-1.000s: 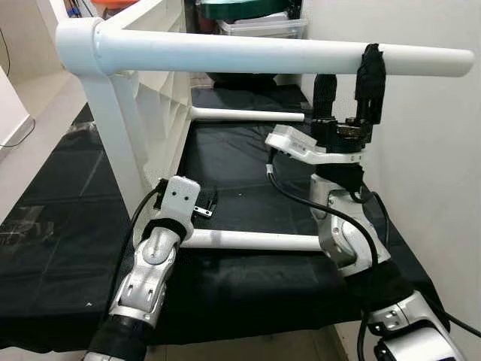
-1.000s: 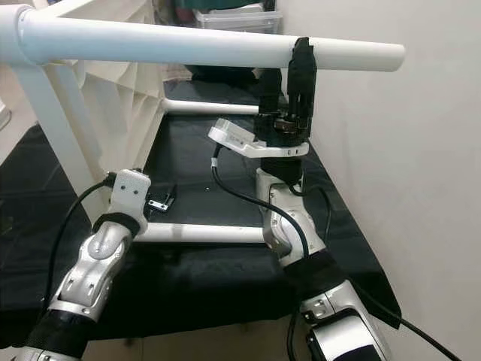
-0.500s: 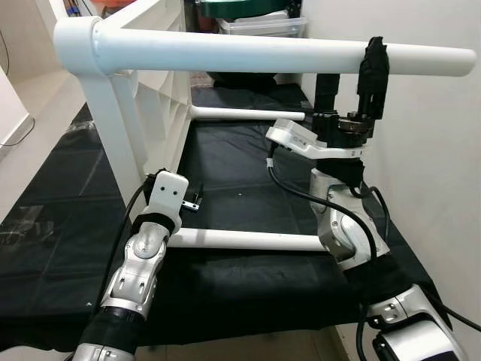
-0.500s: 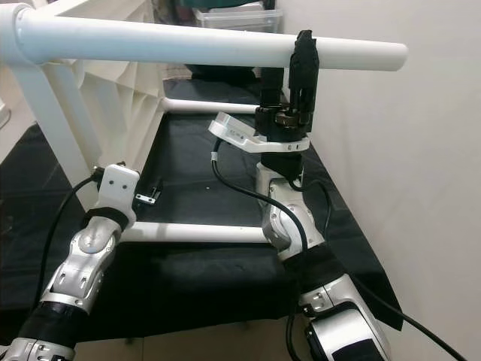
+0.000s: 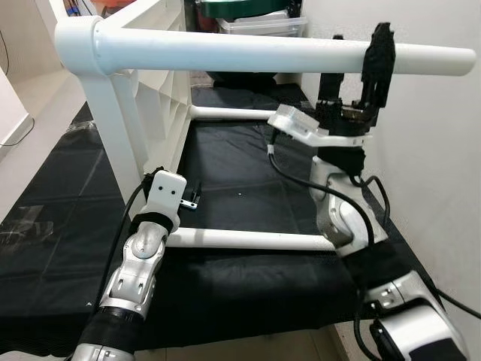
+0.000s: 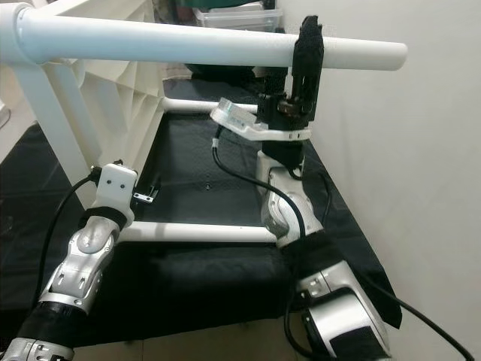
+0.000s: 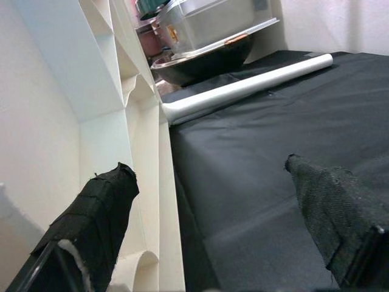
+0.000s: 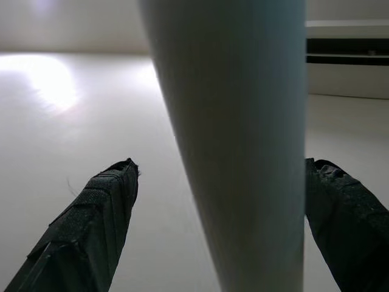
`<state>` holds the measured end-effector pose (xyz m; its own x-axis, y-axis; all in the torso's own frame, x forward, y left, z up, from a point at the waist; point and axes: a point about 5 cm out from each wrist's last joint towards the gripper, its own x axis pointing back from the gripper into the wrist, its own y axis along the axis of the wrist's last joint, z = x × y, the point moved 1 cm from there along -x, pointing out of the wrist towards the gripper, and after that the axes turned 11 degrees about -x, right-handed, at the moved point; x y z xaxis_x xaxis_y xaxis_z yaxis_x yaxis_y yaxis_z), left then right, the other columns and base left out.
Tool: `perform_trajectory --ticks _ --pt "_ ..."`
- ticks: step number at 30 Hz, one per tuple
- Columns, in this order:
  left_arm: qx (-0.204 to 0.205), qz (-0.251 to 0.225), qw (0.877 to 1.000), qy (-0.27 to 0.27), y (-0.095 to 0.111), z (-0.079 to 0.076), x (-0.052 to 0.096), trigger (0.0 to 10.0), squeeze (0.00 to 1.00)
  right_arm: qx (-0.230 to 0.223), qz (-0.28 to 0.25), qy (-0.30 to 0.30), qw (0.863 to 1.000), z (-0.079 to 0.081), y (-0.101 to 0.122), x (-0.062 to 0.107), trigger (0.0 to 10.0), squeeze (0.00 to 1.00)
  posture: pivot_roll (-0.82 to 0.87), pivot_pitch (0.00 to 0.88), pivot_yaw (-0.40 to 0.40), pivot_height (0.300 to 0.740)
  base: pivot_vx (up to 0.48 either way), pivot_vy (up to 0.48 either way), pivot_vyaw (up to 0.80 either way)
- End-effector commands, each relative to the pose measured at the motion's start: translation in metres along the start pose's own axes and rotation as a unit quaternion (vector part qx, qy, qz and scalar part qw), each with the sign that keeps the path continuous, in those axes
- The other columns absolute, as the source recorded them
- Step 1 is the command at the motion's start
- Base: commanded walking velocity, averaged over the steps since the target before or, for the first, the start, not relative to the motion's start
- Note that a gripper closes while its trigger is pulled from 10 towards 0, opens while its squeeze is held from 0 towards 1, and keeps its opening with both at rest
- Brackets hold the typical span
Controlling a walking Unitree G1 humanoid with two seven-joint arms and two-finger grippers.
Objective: Building children table
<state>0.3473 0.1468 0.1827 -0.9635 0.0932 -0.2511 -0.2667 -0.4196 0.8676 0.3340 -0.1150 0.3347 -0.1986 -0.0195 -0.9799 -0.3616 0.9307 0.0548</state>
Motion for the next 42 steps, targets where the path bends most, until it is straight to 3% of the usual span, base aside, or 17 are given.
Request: perform_trajectory --ticks 1,4,5,7,8,9,11,12,26,28,30,32,33,34,36,40,42 --pt "-0.008 0.02 1.0 0.008 -0.012 0.005 0.004 10.0 0.0 -0.003 0.001 -0.013 1.0 0.0 0.001 -0.006 10.0 0.0 0.1 0.09 -0.008 0.74 0.0 0.0 0.0" --pt "-0.011 0.021 1.0 0.009 -0.013 0.006 0.004 10.0 0.0 -0.007 0.001 -0.021 1.0 0.0 0.001 -0.01 10.0 0.0 0.1 0.09 -0.008 0.74 0.0 0.0 0.0" --pt "-0.011 0.021 1.0 0.01 -0.014 0.006 0.004 10.0 0.0 -0.012 0.002 -0.023 1.0 0.0 0.002 -0.012 8.5 0.0 0.1 0.091 -0.009 0.74 0.0 0.0 0.0" --pt "-0.011 0.022 1.0 0.01 -0.014 0.007 0.004 10.0 0.0 -0.014 0.002 -0.024 1.0 0.0 0.002 -0.013 8.5 0.0 0.1 0.091 -0.009 0.74 0.0 0.0 0.0" --pt "-0.012 0.022 1.0 0.01 -0.014 0.007 0.004 10.0 0.0 -0.015 0.002 -0.025 1.0 -0.001 0.002 -0.014 2.2 0.0 0.1 0.091 -0.009 0.74 0.0 0.0 0.0" --pt "-0.016 0.023 0.999 0.015 -0.015 0.01 0.003 10.0 0.0 -0.017 0.001 -0.026 1.0 -0.001 0.002 -0.015 0.0 0.0 0.1 0.097 -0.008 0.74 0.0 0.0 0.0" --pt "-0.016 0.023 0.999 0.015 -0.015 0.01 0.003 10.0 0.0 -0.017 0.001 -0.026 1.0 -0.001 0.002 -0.015 0.0 0.0 0.1 0.097 -0.008 0.74 0.0 0.0 0.0" --pt "-0.023 0.029 0.999 0.026 -0.019 0.018 0.001 10.0 0.0 -0.022 0.003 -0.026 0.999 0.0 0.002 -0.017 0.0 0.0 0.1 0.098 -0.008 0.74 0.0 0.0 0.0" --pt "-0.056 0.046 0.996 0.06 -0.028 0.051 -0.01 10.0 0.0 -0.033 0.016 -0.02 0.999 0.004 -0.003 -0.018 0.0 0.0 0.1 0.099 -0.005 0.74 0.0 0.0 0.0" --pt "-0.078 0.059 0.992 0.08 -0.034 0.071 -0.012 10.0 0.0 -0.033 0.016 -0.018 0.999 0.004 -0.005 -0.019 0.0 0.0 0.1 0.1 -0.004 0.74 0.0 0.0 0.0" --pt "-0.078 0.059 0.992 0.08 -0.034 0.071 -0.012 10.0 0.0 -0.033 0.016 -0.018 0.999 0.004 -0.005 -0.019 0.0 0.0 0.1 0.1 -0.004 0.74 0.0 0.0 0.0" --pt "-0.103 0.065 0.987 0.103 -0.034 0.097 -0.017 10.0 0.0 -0.034 0.019 -0.017 0.999 0.005 -0.007 -0.021 0.0 0.0 0.11 0.099 -0.003 0.74 0.0 0.0 0.0" --pt "-0.103 0.065 0.987 0.103 -0.034 0.097 -0.017 10.0 0.0 -0.034 0.019 -0.017 0.999 0.005 -0.007 -0.021 0.0 0.0 0.11 0.099 -0.003 0.74 0.0 0.0 0.0" --pt "-0.122 0.056 0.985 0.112 -0.027 0.115 -0.022 10.0 0.0 -0.035 0.023 -0.015 0.999 0.006 -0.009 -0.023 0.0 0.0 0.11 0.101 -0.004 0.74 0.0 0.0 0.0" --pt "-0.122 0.056 0.985 0.112 -0.027 0.115 -0.022 10.0 0.0 -0.035 0.023 -0.015 0.999 0.006 -0.009 -0.023 0.0 0.0 0.11 0.101 -0.004 0.74 0.0 0.0 0.0" --pt "-0.167 0.037 0.98 0.101 -0.012 0.136 -0.03 10.0 0.0 -0.033 0.035 -0.009 0.999 0.008 -0.013 -0.025 0.0 0.0 0.12 0.102 0.0 0.74 0.0 0.0 0.0" --pt "-0.167 0.037 0.98 0.101 -0.012 0.136 -0.03 10.0 0.0 -0.033 0.035 -0.009 0.999 0.008 -0.013 -0.025 0.0 0.0 0.12 0.102 0.0 0.74 0.0 0.0 0.0"
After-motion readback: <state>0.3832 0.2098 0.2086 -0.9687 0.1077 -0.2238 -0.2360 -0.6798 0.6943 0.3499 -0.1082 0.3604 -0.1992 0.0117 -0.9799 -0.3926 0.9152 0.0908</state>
